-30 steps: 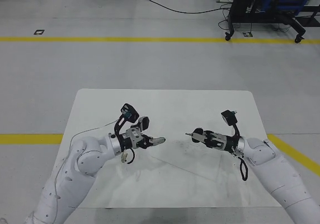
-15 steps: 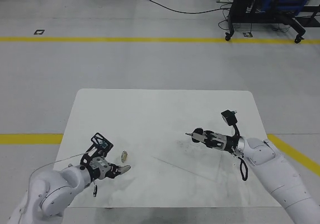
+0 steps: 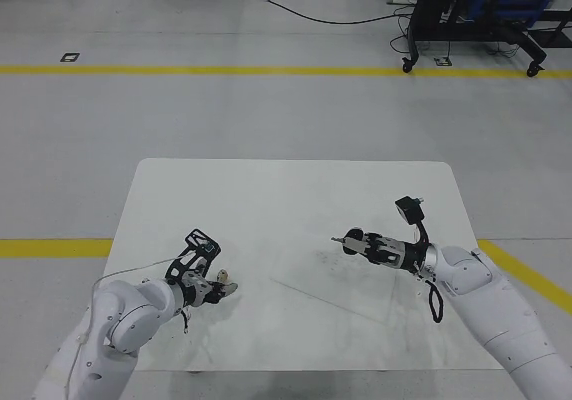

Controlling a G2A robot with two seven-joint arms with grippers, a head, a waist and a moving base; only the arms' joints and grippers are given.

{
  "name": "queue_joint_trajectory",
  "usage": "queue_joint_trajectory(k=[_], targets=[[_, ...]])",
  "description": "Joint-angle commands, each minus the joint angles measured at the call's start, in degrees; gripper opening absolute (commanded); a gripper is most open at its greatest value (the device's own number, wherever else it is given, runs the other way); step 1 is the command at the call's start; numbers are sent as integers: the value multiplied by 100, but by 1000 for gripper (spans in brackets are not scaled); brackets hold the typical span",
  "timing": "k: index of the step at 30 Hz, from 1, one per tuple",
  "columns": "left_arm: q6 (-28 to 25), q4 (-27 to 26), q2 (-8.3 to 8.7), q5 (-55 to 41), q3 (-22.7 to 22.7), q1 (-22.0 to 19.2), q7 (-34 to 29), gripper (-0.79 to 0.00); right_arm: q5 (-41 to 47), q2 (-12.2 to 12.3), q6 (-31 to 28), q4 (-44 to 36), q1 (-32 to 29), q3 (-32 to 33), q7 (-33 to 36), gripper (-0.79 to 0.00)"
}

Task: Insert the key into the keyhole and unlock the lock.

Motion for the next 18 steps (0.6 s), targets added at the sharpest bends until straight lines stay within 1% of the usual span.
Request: queue_joint_trajectory(k=[1, 5, 6, 8, 9, 12, 14, 15, 16, 18], targets=[[37, 15, -2, 51, 86, -78, -144, -443, 0, 0, 0, 0, 0, 0, 0, -785], [134, 58, -9, 152, 227, -180, -250, -465, 0, 0, 0, 0, 0, 0, 0, -785], [162, 65, -10, 182, 251, -196, -263, -536, 0, 0, 0, 0, 0, 0, 0, -785], [215, 66, -11, 235, 288, -209, -269, -588, 0, 0, 0, 0, 0, 0, 0, -785], [246, 65, -11, 255, 300, -208, -270, -600, 0, 0, 0, 0, 0, 0, 0, -785], [386, 56, -11, 360, 314, -199, -249, -600, 0, 0, 0, 0, 0, 0, 0, -785], [423, 64, -12, 388, 327, -201, -217, -637, 0, 0, 0, 0, 0, 0, 0, -785], [369, 74, -14, 303, 343, -201, -165, -671, 0, 0, 0, 0, 0, 0, 0, -785], [342, 95, -11, 282, 334, -210, -157, -785, 0, 0, 0, 0, 0, 0, 0, -785], [341, 97, -7, 306, 328, -215, -154, -785, 0, 0, 0, 0, 0, 0, 0, -785]])
